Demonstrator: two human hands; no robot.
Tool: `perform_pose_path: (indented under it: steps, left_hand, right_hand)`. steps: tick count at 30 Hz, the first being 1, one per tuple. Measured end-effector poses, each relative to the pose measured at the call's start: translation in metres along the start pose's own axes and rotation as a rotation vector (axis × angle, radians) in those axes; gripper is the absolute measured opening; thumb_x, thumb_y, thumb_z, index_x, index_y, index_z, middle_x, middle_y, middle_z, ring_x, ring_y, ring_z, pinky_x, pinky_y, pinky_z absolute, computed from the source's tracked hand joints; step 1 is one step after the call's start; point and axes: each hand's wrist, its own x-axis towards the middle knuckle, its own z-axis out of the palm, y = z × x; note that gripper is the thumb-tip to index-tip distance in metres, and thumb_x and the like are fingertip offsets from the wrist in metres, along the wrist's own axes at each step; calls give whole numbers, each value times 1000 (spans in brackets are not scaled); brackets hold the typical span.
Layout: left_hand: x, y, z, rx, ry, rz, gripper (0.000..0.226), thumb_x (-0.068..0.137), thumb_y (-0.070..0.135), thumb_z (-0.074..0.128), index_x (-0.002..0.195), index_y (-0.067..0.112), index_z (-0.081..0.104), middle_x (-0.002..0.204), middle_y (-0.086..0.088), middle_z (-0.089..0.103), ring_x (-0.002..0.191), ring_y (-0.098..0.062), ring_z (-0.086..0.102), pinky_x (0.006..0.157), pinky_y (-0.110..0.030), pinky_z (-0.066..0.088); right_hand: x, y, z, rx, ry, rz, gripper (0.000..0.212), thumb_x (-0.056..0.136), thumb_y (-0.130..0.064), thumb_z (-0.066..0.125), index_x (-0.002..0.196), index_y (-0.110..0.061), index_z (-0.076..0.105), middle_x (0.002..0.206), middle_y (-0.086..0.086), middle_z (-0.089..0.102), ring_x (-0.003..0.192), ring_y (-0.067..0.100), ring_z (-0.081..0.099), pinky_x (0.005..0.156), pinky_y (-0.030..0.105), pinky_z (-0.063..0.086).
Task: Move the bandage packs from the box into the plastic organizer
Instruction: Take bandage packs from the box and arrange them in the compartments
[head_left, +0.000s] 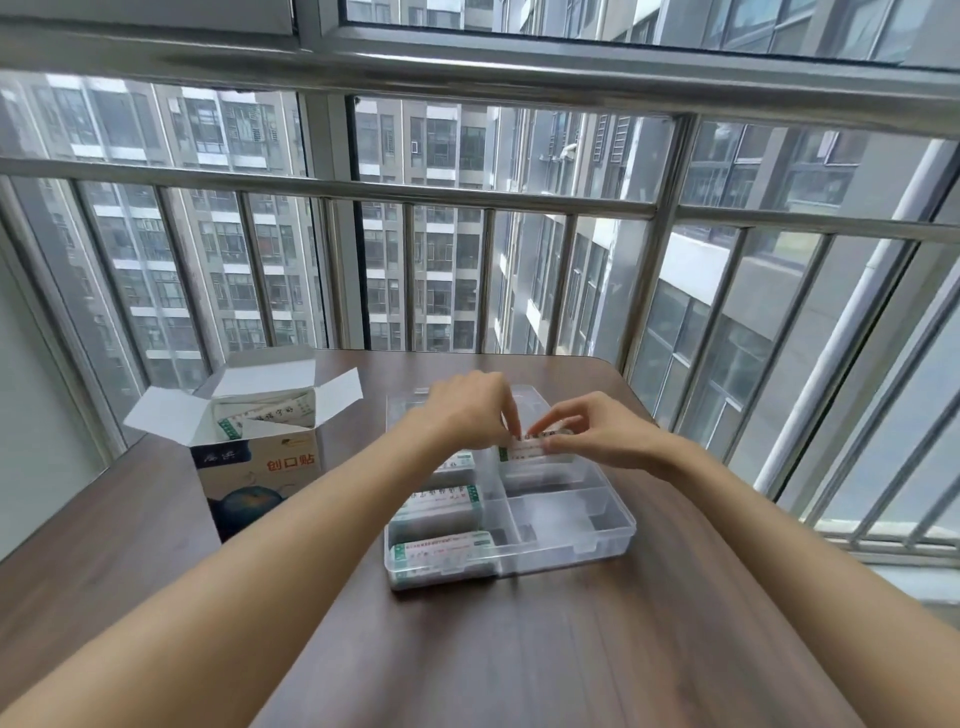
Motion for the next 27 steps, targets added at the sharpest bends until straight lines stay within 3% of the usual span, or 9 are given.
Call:
perform_pose_path:
  steps: [4,8,11,15,19,23,27]
  left_hand:
    - [1,-4,0,92,-64,12,16,84,31,70,99,30,75,93,7,74,79,-11,62,56,-23,39]
    - [2,-6,-3,89,-119,26,19,84,35,69,101,27,75,93,8,74,64,-3,58,53,-21,38]
    - [5,-4,-1,105,-192,36,18,87,34,64,102,29,73,96,11,73,56,4,55,55,-21,39]
    - [8,-3,3,115,-239,54,20,89,30,61,105,28,73,96,14,71,52,4,54,52,-19,38]
    - [10,-5,1,122,-245,57,19,88,32,63,104,28,72,98,10,72,56,2,54,53,-20,39]
    - [12,-8,1,88,-272,70,20,88,32,64,105,26,73,95,8,73,56,2,57,56,-21,42]
    - [14,-8,1,57,-301,75,21,89,28,62,107,24,72,88,8,72,53,3,56,61,-21,46]
  right_hand:
    - [10,0,1,-229,0,-7,11,79,-39,71,88,-33,69,82,-10,66,71,0,55,77,25,42]
    - [13,-9,-1,-396,-21,-19,18,81,-45,68,92,-32,74,94,-10,72,88,6,63,85,31,43]
    - [14,-20,-4,-559,-58,-19,18,84,-42,66,98,-34,74,99,-11,72,95,10,62,83,31,40]
    - [20,-30,-5,-693,-98,-4,17,83,-38,67,99,-36,73,103,-11,71,98,14,62,74,28,37]
    - [23,-39,-3,-851,-51,-5,20,79,-37,72,99,-31,73,100,-7,71,90,16,64,61,24,38]
    - [24,-43,-5,-834,-65,78,24,76,-39,75,98,-31,74,97,-6,67,92,18,62,66,26,41]
    - [31,-41,-7,-673,-277,134,24,86,-28,67,110,-33,70,101,-5,63,83,12,53,69,21,40]
